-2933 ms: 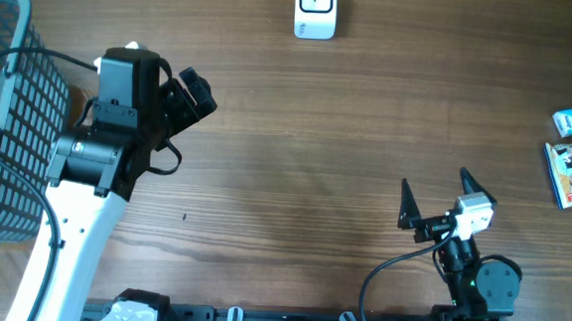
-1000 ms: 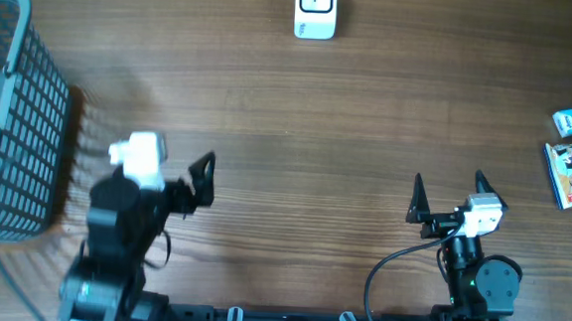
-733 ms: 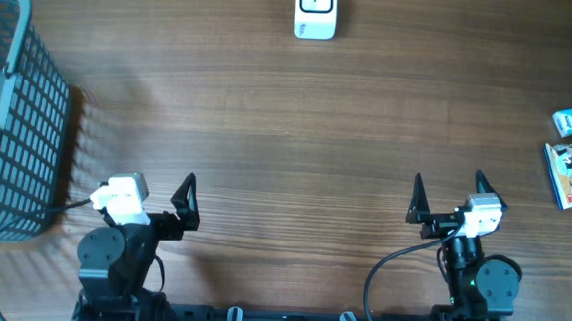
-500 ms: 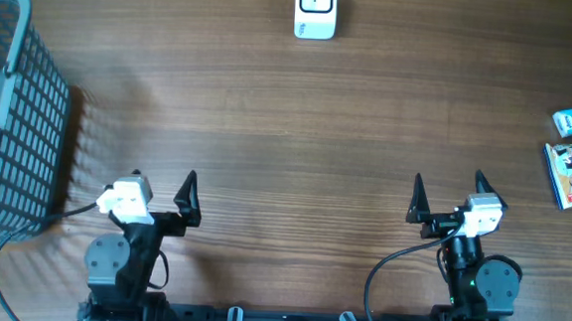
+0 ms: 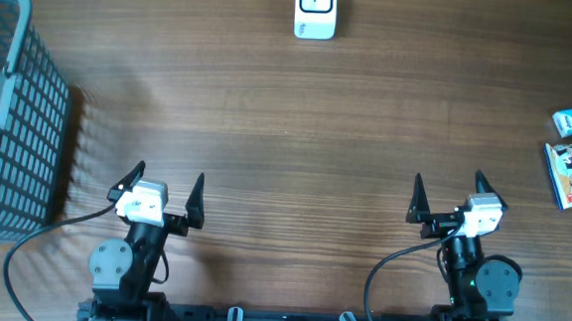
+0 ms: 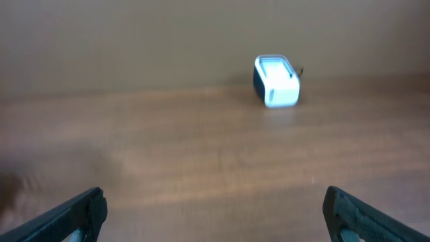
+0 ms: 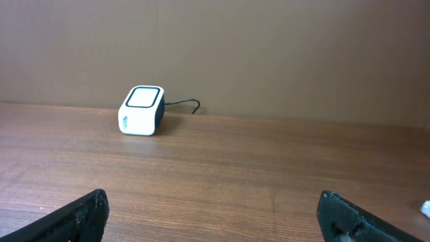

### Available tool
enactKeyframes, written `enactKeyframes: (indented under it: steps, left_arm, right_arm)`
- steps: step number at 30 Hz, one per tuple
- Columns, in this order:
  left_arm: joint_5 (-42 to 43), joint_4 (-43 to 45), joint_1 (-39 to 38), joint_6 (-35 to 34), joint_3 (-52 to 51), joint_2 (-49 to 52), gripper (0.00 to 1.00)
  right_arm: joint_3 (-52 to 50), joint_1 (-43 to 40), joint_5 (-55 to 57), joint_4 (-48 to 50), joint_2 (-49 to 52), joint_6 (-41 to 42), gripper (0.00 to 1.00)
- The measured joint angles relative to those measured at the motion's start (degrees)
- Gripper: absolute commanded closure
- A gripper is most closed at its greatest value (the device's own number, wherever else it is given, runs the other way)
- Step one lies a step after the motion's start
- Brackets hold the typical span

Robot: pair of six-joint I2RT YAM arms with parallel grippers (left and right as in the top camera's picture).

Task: Scan the item barcode

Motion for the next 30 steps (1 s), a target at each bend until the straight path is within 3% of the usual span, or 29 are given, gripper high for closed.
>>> enactKeyframes:
  steps: [4,8,17,30]
  left_arm:
    - [0.1,5.4,0.0,0.9,-2.5,-0.2,0.00]
    - [-0.4,5.5,0.0,0.9,-3.1,-0.2,0.00]
    - [-9.8,5.0,0.0,-3.4,-3.1,-0.2,0.00]
    - [-12.2,5.0,0.0,-2.4,-3.1,-0.2,0.00]
  right_arm:
    - [0.0,0.0,0.0,0.0,0.0,0.0,0.00]
    - [0.0,0.0,0.0,0.0,0.0,0.0,0.01]
    - [0.0,0.0,0.0,0.0,0.0,0.0,0.00]
    - [0.0,0.0,0.0,0.0,0.0,0.0,0.00]
